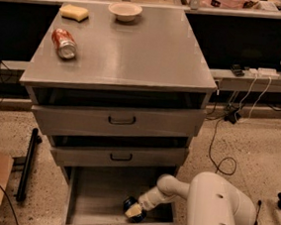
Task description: Place pepsi can into bottom drawer
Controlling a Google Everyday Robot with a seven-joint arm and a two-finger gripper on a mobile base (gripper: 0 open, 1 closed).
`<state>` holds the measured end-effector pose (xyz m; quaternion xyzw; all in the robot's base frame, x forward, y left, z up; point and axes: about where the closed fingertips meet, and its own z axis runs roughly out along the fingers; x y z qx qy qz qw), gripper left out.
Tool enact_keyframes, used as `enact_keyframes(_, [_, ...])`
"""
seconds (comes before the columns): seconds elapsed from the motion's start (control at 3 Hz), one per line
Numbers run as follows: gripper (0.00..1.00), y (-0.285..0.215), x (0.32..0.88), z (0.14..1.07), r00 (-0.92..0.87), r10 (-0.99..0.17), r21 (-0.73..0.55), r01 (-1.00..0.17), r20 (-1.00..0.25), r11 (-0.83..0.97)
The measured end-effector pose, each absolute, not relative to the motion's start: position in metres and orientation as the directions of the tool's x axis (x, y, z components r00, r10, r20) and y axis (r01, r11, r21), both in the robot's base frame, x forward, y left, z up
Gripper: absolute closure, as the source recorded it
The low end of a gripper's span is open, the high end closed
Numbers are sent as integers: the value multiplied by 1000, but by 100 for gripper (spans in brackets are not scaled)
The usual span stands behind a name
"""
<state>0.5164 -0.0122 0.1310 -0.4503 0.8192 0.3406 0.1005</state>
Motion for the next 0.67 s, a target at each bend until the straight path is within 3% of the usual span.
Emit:
enact_keyframes(0.33, [6,-12,516,131,-574,-669,468,-806,-471,362])
enact_keyframes(0.67, [0,-12,516,131,-574,-669,468,-806,-471,362])
